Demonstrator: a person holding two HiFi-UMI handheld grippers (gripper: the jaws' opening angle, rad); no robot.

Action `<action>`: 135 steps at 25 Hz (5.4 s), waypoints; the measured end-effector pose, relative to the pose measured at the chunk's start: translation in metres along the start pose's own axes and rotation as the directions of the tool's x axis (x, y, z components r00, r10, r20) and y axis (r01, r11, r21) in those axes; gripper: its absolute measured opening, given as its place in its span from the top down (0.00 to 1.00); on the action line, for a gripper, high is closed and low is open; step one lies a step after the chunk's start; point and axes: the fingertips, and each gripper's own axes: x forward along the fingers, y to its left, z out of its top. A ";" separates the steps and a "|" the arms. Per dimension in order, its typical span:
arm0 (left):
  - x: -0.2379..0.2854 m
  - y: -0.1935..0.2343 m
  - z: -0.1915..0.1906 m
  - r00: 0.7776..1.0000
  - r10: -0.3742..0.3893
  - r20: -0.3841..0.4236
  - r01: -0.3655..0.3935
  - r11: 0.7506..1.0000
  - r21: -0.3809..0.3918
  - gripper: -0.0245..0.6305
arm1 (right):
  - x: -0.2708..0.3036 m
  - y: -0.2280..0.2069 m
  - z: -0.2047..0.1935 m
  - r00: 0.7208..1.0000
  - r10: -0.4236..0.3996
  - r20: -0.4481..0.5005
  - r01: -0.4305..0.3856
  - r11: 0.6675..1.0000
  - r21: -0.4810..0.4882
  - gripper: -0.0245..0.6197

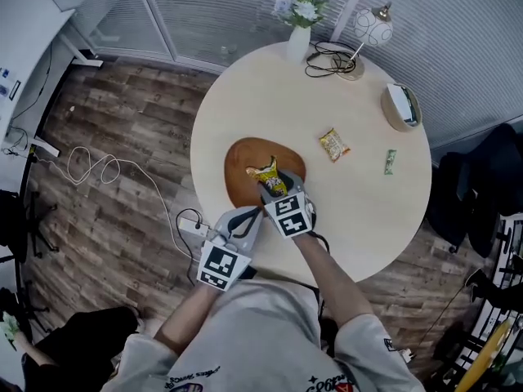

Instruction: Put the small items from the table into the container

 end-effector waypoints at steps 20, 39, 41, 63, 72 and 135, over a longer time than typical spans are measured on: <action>0.030 0.003 0.013 0.999 -0.036 0.015 0.036 0.999 0.009 0.97 | -0.101 -0.063 0.024 0.946 -0.197 0.259 0.148 0.969 0.197 0.96; 0.116 -0.030 0.034 0.993 -0.114 -0.015 0.114 0.993 0.037 0.97 | -0.159 -0.148 -0.032 0.912 -0.310 0.268 0.210 0.915 0.343 0.96; 0.124 -0.026 0.036 0.995 -0.100 -0.022 0.100 0.994 0.040 0.97 | -0.149 -0.166 -0.032 0.911 -0.323 0.257 0.229 0.914 0.336 0.96; 0.123 0.012 0.006 0.995 -0.005 -0.101 0.001 0.999 -0.042 0.97 | -0.005 -0.278 -0.090 0.948 -0.289 -0.134 0.309 0.937 0.161 0.74; 0.120 0.021 0.004 0.995 0.005 -0.100 -0.011 0.998 -0.063 0.97 | -0.006 -0.274 -0.096 0.954 -0.248 -0.170 0.284 0.930 0.234 0.84; 0.086 0.011 0.012 0.999 -0.018 -0.050 0.016 0.999 -0.043 0.97 | -0.122 -0.149 -0.065 0.946 -0.319 0.056 0.296 0.921 0.254 0.96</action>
